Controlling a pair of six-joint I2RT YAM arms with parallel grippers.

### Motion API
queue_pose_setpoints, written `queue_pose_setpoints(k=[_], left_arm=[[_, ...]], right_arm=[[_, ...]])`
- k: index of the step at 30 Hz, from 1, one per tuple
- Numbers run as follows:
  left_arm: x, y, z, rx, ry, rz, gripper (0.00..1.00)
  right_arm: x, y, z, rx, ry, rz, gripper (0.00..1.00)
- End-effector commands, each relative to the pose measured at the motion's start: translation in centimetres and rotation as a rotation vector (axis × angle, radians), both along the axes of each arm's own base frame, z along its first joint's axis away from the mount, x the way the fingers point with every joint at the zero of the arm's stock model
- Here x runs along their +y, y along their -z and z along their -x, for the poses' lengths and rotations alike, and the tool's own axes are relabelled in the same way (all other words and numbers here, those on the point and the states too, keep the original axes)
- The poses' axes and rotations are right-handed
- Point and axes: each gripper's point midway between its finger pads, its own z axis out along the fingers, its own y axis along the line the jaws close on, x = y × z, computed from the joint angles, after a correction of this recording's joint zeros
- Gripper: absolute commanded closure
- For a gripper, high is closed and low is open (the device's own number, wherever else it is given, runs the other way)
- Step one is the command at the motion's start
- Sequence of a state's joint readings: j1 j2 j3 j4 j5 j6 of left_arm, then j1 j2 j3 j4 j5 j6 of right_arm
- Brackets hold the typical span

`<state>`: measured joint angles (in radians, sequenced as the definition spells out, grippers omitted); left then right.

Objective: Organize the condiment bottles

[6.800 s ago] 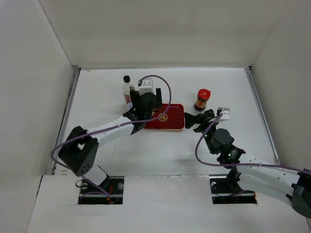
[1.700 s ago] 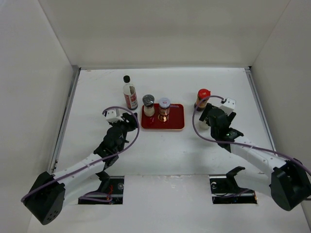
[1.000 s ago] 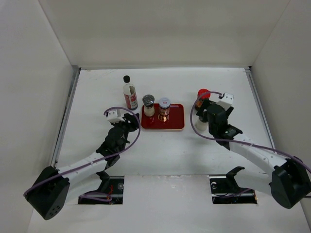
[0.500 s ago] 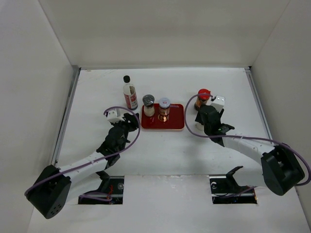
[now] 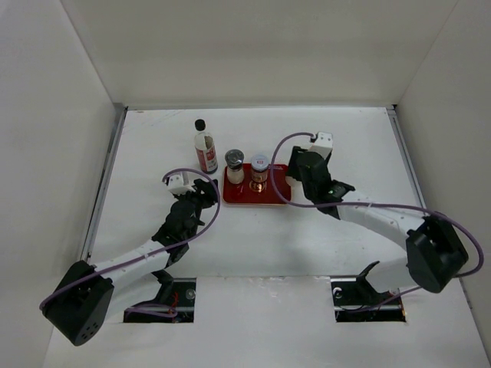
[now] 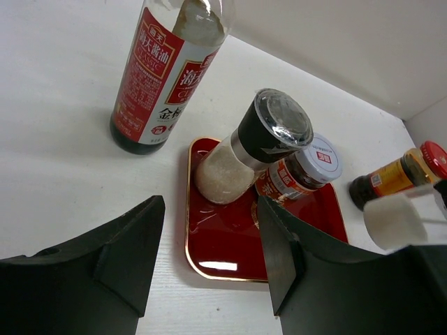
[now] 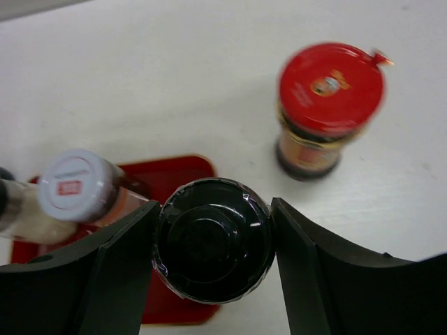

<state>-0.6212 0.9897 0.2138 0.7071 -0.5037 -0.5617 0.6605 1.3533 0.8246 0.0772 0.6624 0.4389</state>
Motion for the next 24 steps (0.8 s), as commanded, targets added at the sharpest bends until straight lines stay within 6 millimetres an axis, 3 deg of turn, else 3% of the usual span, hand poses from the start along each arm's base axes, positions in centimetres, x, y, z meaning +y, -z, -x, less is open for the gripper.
queue_pose_setpoints(k=[1,8,17,22,24], left_arm=[[0.1,-1.0,-0.2,-0.035,-0.002,0.042,0.47],[0.6,-1.0,-0.3,-0.037,-0.018,0.045,0.47],[0.2,-0.4,-0.6,-0.017,-0.014,0.036,0.48],[0.6,-0.3,-0.7,-0.016,-0.024,0.033,0.48],[0.8,-0.5,-0.7,-0.021,-0.034,0.029,0.48]], right_arm=[[4.2,-5.0,-3.3,-0.151,-0.060,-0.114,0.49],[7.3,-2.8,-6.2,-0.126,-0.096,-0.113,0.49],[8.6,-0.9,-7.7,-0.101,-0.092,-0.097,0.46],[8.3,0.4,-7.8,-0.081,-0.079,-0.070,0.24],[7.9,0.0,-7.2,-0.086,-0.075,-0.070,0.12]])
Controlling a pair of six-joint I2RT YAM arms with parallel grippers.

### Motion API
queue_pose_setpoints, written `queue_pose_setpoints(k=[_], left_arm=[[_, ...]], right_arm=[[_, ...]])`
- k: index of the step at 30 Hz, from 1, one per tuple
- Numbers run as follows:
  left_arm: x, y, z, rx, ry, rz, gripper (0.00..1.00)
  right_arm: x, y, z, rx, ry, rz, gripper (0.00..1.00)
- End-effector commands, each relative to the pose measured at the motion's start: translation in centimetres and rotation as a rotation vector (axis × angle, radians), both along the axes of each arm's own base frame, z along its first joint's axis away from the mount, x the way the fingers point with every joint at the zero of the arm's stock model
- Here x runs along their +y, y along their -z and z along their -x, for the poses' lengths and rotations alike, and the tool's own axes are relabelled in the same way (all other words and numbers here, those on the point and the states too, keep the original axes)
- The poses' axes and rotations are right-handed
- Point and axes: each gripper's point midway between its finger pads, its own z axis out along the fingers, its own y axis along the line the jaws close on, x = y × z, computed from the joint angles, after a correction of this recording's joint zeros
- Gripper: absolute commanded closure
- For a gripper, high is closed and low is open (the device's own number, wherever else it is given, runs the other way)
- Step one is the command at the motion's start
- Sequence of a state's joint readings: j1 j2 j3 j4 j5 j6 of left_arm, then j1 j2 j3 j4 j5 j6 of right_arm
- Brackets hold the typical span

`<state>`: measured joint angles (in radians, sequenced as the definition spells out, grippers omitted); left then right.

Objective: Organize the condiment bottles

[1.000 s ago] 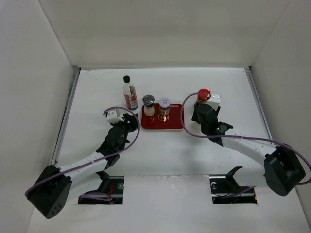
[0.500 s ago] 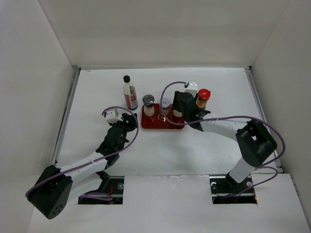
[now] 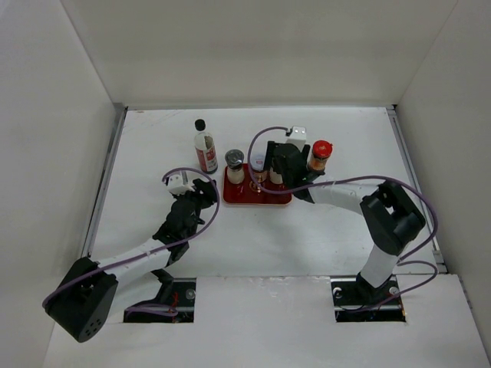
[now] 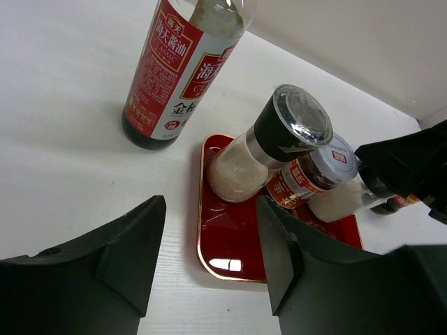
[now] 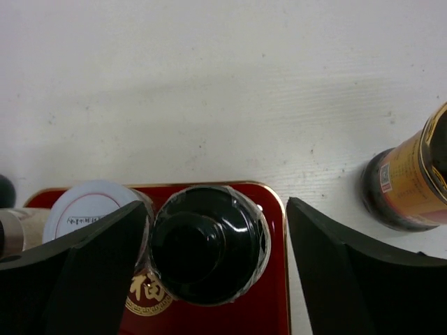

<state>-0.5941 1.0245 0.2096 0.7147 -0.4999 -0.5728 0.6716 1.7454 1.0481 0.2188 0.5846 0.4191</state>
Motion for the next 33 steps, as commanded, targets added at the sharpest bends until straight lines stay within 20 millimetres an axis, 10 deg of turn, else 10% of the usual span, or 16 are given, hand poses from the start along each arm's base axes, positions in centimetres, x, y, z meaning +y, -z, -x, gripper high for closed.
queue_pose_setpoints(k=[1,7,12,14,19,24,33], left_arm=[[0.4,-1.4,-0.4,-0.045,-0.018,0.031,0.48],[0.7,-3.4,-1.1,-0.050,-0.039,0.012,0.64],[0.1,-7.1,-2.5,-0.006,-0.058,-0.041,0.71],[0.2,-8.8,-3.6,-0.005,-0.072,-0.091,0.67],[0.0,-12.3,-7.1,-0.003,-0.114,-0.253,0.40],[0.2,-14.0,-10.4,-0.010,-0.167,-0.354,0.40],[1.8,-14.4,-13.2,0.019,-0.235,-0.401,0.42]], right_arm=[[0.8,-5.2,-0.8,-0.136,0.015,-0.090,0.07],[-1.2,-9.2,2.1,-0.196,0.002,-0.136,0.06],[-2.7,-9.7,6.6,-0.222,-0.017,-0.215,0.72],[-2.2,-9.4,8.8,-0.213,-0.060,-0.259,0.81],[1.0,-7.7,14.3,-0.176,-0.230,-0.302,0.66],[1.6,-7.4,16.0,-0.205,-0.306,-0.332,0.45],[1.9,-7.3,17.2,-0.224,-0.373,-0.377,0.40]])
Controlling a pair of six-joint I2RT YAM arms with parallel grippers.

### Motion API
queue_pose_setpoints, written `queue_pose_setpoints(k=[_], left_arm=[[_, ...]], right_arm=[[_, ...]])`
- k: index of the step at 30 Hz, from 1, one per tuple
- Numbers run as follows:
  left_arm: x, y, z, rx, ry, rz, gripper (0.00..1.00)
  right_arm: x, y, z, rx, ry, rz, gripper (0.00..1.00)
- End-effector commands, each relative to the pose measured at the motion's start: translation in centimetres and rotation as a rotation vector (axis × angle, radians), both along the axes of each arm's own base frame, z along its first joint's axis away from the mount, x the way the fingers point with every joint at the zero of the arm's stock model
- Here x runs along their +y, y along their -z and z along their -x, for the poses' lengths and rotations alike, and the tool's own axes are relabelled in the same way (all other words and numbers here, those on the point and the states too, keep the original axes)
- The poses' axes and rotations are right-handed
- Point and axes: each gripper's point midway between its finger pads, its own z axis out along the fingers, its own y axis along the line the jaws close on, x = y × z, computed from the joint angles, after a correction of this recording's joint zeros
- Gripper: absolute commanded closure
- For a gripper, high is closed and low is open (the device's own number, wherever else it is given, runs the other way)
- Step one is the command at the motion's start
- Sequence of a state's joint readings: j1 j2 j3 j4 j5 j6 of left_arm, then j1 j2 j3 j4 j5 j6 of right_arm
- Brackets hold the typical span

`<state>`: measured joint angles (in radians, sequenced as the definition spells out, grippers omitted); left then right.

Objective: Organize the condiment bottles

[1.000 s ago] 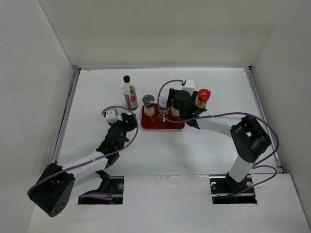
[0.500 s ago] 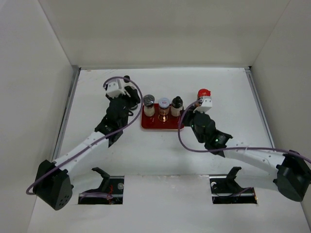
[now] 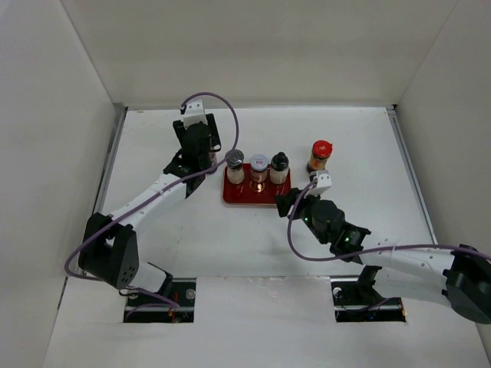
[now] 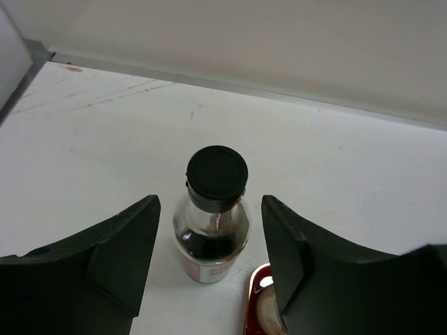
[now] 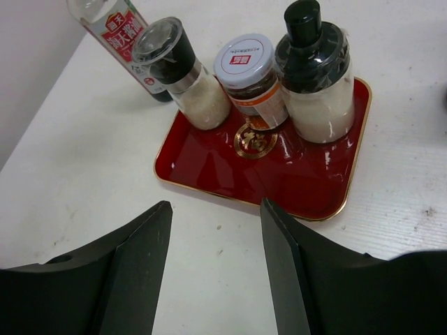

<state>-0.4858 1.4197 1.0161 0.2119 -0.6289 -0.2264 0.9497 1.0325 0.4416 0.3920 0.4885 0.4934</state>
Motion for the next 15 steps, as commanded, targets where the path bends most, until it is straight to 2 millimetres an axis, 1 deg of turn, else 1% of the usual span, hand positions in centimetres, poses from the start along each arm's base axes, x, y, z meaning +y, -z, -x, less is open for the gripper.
queue_pose_setpoints(k=[1,7,11,14,15], left_arm=[[0.8,-3.5,-1.1,-0.059,-0.030,-0.009,0.42],[0.8,-2.4,-2.9,-0.021,-0.025,-0.055,0.42],[0.9,-1.6,-3.9,-0.007,-0.035,-0.066,0.43],[0.8,-1.5,-4.4,-0.006,-0.034,-0.073,0.50],[0.8,-1.5,-4.6,-0.011,-0.036,-0.071,0.54]], right_arm=[[0.7,-2.4,0.1,-0.056,-0.025,-0.095,0.40],[0.8,-2.5,0.2,-0.059,-0.032,-0.104,0.39],[0.5,-3.3,0.5,-0.077,-0.036,-0.120,0.39],[0.4,-3.0,0.6,-0.071,-0.036,-0.117,0.39],[0.4,-3.0,0.5,-0.071,-0.034,-0.113,0.39]])
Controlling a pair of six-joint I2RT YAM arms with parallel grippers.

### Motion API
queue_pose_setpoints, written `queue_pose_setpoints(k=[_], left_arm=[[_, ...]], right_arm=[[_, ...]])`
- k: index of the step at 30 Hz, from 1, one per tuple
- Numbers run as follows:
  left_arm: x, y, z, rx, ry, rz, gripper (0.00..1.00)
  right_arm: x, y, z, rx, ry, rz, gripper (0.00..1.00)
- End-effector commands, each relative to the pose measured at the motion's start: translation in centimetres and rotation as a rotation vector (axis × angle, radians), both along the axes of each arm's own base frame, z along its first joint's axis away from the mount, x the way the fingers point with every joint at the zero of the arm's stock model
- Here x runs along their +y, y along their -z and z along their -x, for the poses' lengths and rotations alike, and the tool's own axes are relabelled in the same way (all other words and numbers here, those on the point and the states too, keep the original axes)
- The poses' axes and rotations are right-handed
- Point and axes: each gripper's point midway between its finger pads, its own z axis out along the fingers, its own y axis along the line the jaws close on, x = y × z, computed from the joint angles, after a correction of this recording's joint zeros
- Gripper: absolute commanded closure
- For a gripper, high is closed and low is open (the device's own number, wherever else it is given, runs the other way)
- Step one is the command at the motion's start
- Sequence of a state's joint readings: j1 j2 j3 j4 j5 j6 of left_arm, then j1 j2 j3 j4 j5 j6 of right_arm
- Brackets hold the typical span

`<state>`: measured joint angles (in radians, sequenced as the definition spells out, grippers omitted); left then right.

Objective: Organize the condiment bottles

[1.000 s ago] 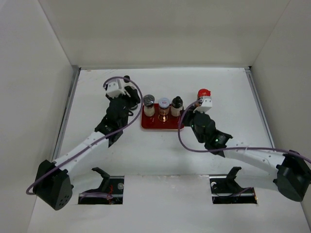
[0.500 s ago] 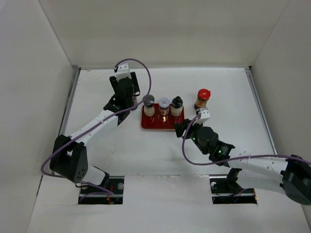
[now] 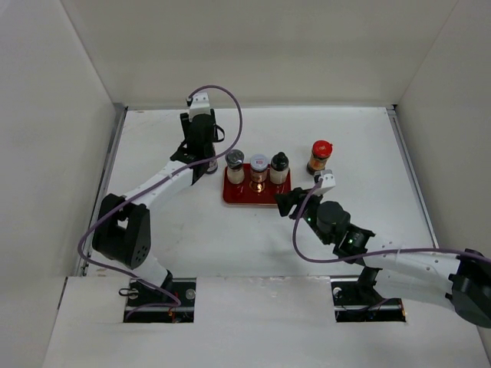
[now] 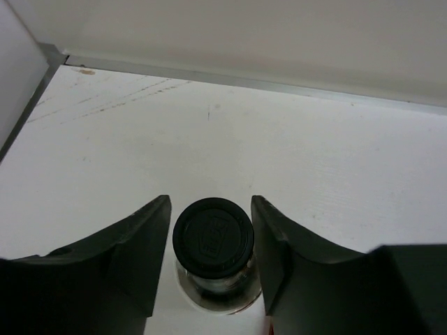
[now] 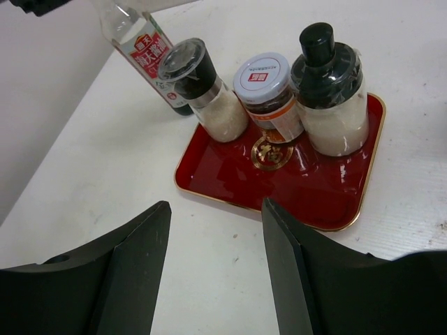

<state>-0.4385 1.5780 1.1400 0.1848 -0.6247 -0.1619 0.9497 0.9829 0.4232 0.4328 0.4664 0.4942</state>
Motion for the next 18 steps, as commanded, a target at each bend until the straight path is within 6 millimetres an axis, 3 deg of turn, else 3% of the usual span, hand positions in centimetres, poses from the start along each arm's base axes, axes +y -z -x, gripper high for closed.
queue_pose_setpoints(k=[1,5,8,14,18], left_arm=[[0.0,-3.6,-1.0,-0.087,0.000,0.020,0.58],[-0.4,-4.8,-0.5,-0.132,0.009,0.022,0.78],[-0.4,-6.3,0.9,-0.170,0.006,0.013,0.85],[-0.4,-10.5,7.0,-0.271,0.028,0.038,0.87],[-2.6,-11.3,11.3,-0.279,0.122,0.063,0.87]], right_arm=[[0.3,-1.3,0.1,-0.033,-0.011,-0.051,0.39],[0.4,-0.9,0.1,-0.025,-0.015,-0.044,0.39],[0.3,-1.0,0.1,-0.029,-0.011,-0.046,0.38],[-0.4,-0.8,-0.5,-0.025,0.015,-0.049,0.38],[-1.2,-1.1,-0.7,-0.032,0.039,-0.059,0.37]])
